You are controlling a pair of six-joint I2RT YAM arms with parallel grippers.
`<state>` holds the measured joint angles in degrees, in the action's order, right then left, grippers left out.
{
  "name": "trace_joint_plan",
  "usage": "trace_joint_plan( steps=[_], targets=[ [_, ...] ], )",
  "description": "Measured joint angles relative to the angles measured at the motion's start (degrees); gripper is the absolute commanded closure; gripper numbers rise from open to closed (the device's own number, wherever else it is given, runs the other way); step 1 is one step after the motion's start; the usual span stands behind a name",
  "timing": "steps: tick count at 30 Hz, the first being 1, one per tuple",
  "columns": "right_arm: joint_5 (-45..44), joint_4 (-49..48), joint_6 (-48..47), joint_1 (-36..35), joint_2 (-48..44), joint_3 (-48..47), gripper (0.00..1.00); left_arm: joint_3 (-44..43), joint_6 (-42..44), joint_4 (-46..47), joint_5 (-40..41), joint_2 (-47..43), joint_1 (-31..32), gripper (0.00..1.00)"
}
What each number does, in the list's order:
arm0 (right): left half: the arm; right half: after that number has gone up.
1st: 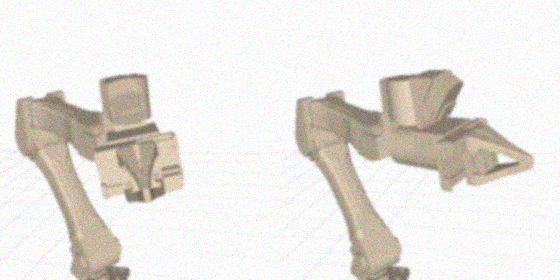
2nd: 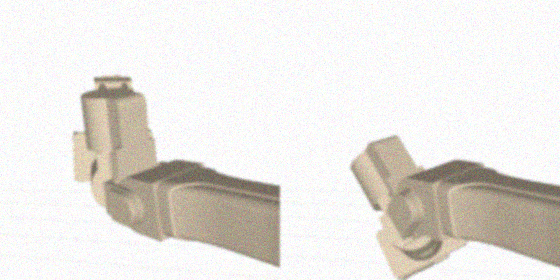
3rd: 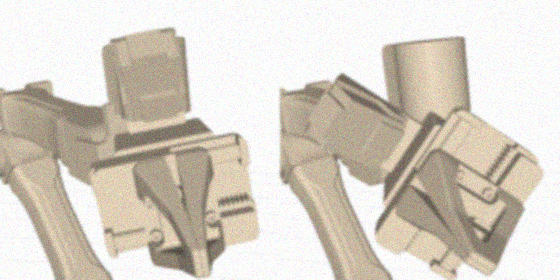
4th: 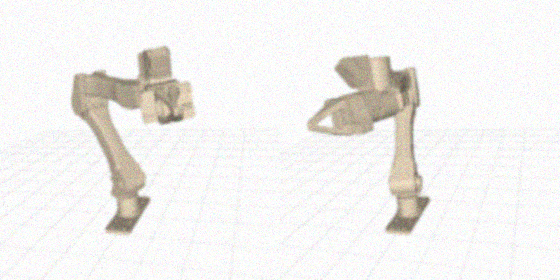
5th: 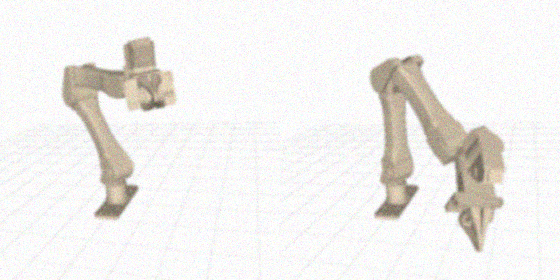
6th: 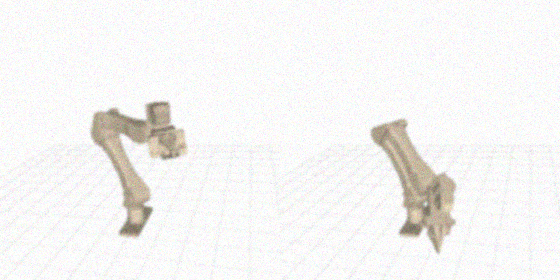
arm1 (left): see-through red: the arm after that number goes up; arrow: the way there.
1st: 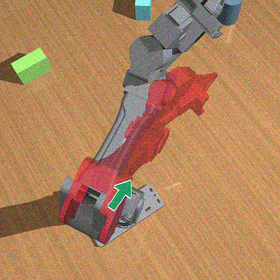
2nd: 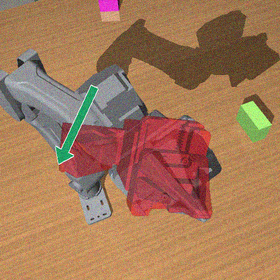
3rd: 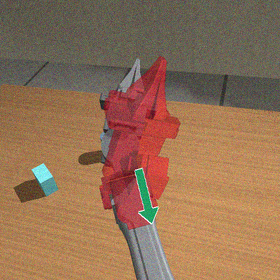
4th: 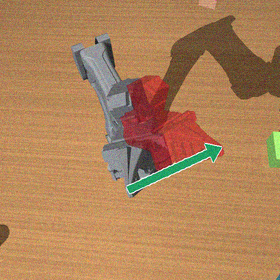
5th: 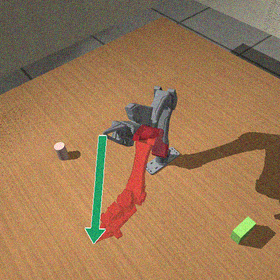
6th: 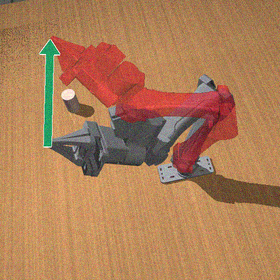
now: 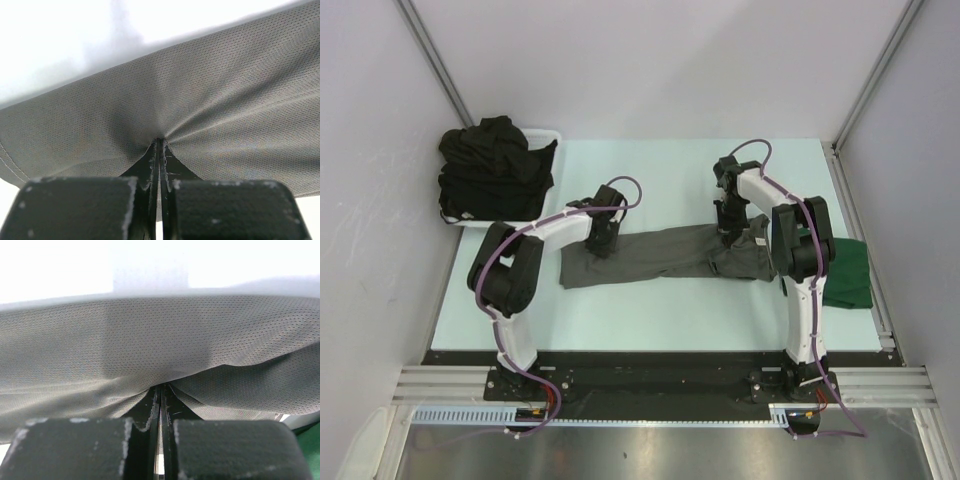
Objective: Fold and stack the t-shirts
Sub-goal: Fold the other side of the tshirt into a rectangle
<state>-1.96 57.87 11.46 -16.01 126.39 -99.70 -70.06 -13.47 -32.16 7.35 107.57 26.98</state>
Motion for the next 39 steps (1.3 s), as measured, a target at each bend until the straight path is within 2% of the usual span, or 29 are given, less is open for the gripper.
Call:
trace_joint_plan(
  steps=[9, 28, 33, 39],
  targets=[
    [0.52, 1.11, -0.52, 0.13, 0.96, -1.38, 1.00, 0.00, -0.07, -0.09, 0.00, 0.00, 0.00, 1.00],
    [1.42, 1.62, -1.64, 0.17, 6.49, -11.04, 1.00, 0.28, -0.57, -1.79, 0.00, -0.44, 0.22, 1.00],
    [1.97, 1.53, -1.92, 0.28, 6.62, -11.15, 1.00, 0.28, -0.59, -2.49, 0.00, -0.55, 0.22, 1.00],
    [2.49, -3.17, -2.05, 0.61, 3.45, -5.88, 1.00, 0.20, -0.57, -3.02, 0.00, -0.55, 0.22, 1.00]
  ],
)
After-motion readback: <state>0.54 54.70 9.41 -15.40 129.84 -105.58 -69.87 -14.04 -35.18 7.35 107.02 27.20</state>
